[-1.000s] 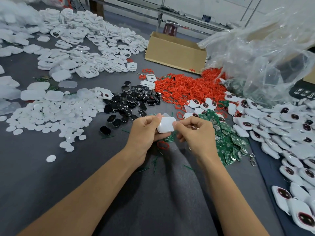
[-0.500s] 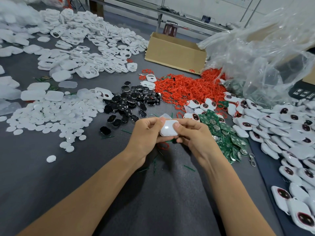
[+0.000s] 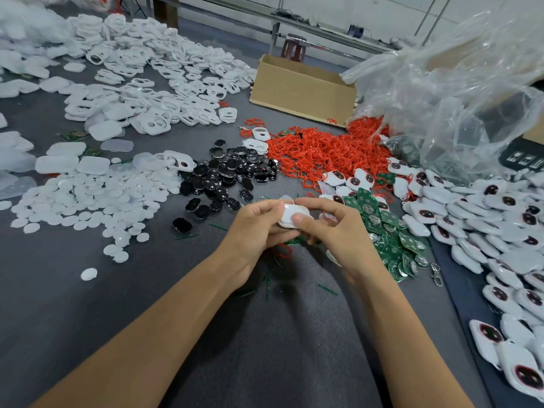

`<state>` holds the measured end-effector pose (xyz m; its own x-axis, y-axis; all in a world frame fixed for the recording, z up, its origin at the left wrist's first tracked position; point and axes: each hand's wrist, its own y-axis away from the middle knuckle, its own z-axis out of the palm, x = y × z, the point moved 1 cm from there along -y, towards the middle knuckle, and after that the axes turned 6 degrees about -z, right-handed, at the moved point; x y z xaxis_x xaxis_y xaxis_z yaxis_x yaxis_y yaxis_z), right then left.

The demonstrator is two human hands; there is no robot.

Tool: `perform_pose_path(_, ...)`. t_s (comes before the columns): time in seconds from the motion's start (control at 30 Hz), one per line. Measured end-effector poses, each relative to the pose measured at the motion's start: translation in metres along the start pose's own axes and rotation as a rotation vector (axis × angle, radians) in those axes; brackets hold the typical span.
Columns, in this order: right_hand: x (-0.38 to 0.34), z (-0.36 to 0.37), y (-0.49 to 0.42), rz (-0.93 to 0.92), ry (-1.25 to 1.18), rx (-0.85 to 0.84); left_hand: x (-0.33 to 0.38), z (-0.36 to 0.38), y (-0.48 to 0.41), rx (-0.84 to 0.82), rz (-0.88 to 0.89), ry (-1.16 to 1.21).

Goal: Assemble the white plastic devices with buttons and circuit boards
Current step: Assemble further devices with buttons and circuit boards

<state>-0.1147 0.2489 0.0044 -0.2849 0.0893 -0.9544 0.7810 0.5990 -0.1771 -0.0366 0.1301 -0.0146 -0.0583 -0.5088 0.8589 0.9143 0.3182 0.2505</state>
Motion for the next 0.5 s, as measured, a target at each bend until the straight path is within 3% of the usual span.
perform_pose_path(0.13, -0.0016, -0.0046, -0.0003, 0.005, 0.046, -0.095, 0.0014, -0.0024, 0.0001, -0.008, -0.039, -0.002)
perform_pose_path(0.5, 0.002, -0.0107, -0.0014, 0.027, -0.116, 0.064, 0.0048, -0.0015, 0.0019, -0.002, -0.079, 0.077)
